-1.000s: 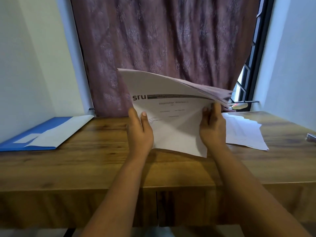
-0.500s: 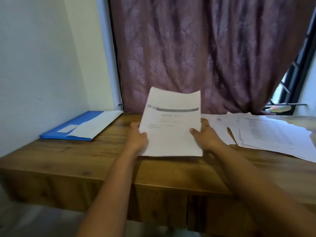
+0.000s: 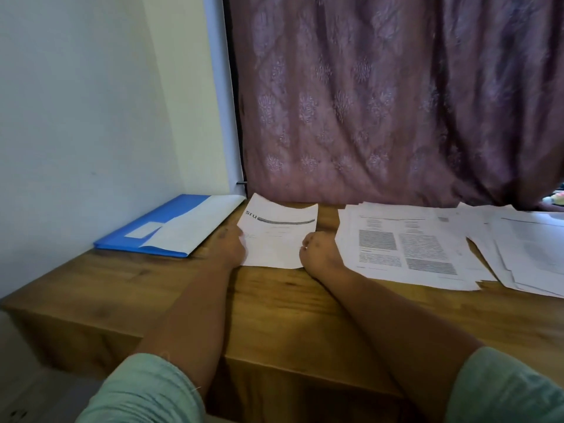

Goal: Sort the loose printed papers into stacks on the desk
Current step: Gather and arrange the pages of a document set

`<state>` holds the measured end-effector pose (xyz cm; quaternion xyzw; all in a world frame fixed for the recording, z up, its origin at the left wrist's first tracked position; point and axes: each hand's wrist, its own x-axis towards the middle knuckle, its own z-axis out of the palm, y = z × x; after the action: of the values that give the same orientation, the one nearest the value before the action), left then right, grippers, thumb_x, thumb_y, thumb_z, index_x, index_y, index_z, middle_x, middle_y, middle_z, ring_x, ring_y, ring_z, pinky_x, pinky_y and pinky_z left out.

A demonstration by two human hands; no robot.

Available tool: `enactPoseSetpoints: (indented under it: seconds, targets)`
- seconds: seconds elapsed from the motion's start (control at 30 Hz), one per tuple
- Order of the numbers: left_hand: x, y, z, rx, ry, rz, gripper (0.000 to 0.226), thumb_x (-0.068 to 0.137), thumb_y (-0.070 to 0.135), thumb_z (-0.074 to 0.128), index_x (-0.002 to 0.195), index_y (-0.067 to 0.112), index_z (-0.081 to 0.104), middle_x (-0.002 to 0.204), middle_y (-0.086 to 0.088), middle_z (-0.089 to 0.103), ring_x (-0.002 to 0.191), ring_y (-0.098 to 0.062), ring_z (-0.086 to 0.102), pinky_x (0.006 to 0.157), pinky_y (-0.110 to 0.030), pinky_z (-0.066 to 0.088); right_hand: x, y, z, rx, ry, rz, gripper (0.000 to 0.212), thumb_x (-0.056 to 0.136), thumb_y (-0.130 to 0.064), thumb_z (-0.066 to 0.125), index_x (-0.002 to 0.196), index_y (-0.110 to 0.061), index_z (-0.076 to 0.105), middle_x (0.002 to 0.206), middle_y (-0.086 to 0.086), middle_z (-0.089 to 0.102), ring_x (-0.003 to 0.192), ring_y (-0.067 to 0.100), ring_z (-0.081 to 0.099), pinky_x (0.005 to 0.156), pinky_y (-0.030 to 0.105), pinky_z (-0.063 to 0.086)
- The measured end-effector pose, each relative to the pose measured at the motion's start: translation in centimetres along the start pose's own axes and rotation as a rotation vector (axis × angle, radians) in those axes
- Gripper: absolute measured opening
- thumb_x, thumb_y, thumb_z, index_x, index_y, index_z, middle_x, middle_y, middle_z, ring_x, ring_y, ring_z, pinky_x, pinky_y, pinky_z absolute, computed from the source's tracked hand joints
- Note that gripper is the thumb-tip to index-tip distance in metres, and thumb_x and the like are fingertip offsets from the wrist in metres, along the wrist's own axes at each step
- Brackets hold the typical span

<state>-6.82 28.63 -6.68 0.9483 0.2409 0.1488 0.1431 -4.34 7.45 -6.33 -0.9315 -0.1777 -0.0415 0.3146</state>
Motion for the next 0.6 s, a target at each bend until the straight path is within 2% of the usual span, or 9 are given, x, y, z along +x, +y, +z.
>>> enactPoseSetpoints:
  seconds: [0.1, 0.2, 0.27, 0.33, 0.43, 0.5, 0.6]
  targets:
    - [1.6, -0.5, 0.7, 0.031, -0.018, 0.040, 0.036, 0.101, 0.028, 0.041, 0.134, 0.018, 0.052, 0.138, -0.010, 0.051, 0.127, -0.028, 0.046, 0.108, -0.035, 0.035, 0.9, -0.2, 0.6, -0.122, 0.025, -0.039, 0.023, 0.097, -0.018, 0.054, 0.114, -0.008, 0.065, 0.114, 0.006, 0.064, 0.100, 0.023, 0.063, 0.090, 0.029, 0.053]
    - [3.2, -1.4, 1.6, 0.057, -0.044, 0.014, 0.035, 0.101, 0.030, 0.042, 0.133, 0.020, 0.052, 0.137, -0.009, 0.051, 0.126, -0.027, 0.046, 0.106, -0.035, 0.038, 1.9, 0.0, 1.1, -0.044, -0.009, -0.032, 0.019, 0.092, -0.016, 0.050, 0.099, -0.006, 0.065, 0.099, 0.014, 0.064, 0.094, 0.030, 0.063, 0.078, 0.035, 0.051]
    - [3.3, -1.4, 1.4, 0.102, -0.040, 0.011, 0.036, 0.101, 0.031, 0.041, 0.133, 0.020, 0.052, 0.137, -0.010, 0.052, 0.124, -0.028, 0.047, 0.104, -0.037, 0.041, 2.4, 0.1, 1.2, -0.033, -0.026, -0.026, 0.019, 0.091, -0.017, 0.048, 0.097, -0.007, 0.063, 0.098, 0.015, 0.064, 0.093, 0.031, 0.062, 0.074, 0.036, 0.048]
    - [2.8, -1.2, 1.2, 0.147, -0.029, 0.005, 0.038, 0.101, 0.033, 0.043, 0.137, 0.021, 0.049, 0.139, -0.011, 0.048, 0.126, -0.029, 0.045, 0.105, -0.041, 0.040, 2.6, 0.2, 1.1, -0.070, -0.034, -0.042, 0.021, 0.094, -0.019, 0.049, 0.101, -0.007, 0.064, 0.104, 0.014, 0.065, 0.096, 0.029, 0.062, 0.076, 0.034, 0.048]
    - [1.9, -0.6, 0.8, 0.260, 0.022, 0.033, 0.042, 0.102, 0.032, 0.045, 0.143, 0.022, 0.042, 0.145, -0.011, 0.039, 0.132, -0.029, 0.038, 0.108, -0.043, 0.036, 2.0, 0.0, 0.4, -0.143, -0.026, -0.095, 0.038, 0.099, -0.035, 0.052, 0.124, -0.008, 0.062, 0.130, 0.008, 0.059, 0.110, 0.023, 0.060, 0.096, 0.031, 0.047]
    - [1.0, 0.4, 0.2, 0.327, 0.090, 0.074, 0.044, 0.102, 0.030, 0.045, 0.144, 0.021, 0.039, 0.147, -0.011, 0.036, 0.133, -0.028, 0.036, 0.107, -0.043, 0.035, 1.5, 0.2, -0.8, -0.125, 0.030, -0.132, 0.043, 0.099, -0.040, 0.050, 0.128, -0.009, 0.061, 0.135, 0.009, 0.054, 0.113, 0.023, 0.059, 0.098, 0.031, 0.046]
    - [-0.8, 2.9, -0.1, 0.237, 0.188, 0.162, 0.043, 0.103, 0.029, 0.041, 0.144, 0.018, 0.041, 0.147, -0.011, 0.039, 0.132, -0.029, 0.037, 0.107, -0.042, 0.034, 1.4, 1.0, -4.6, -0.009, 0.226, -0.185, 0.032, 0.100, -0.032, 0.049, 0.111, -0.009, 0.068, 0.114, 0.010, 0.059, 0.094, 0.023, 0.060, 0.084, 0.029, 0.046]
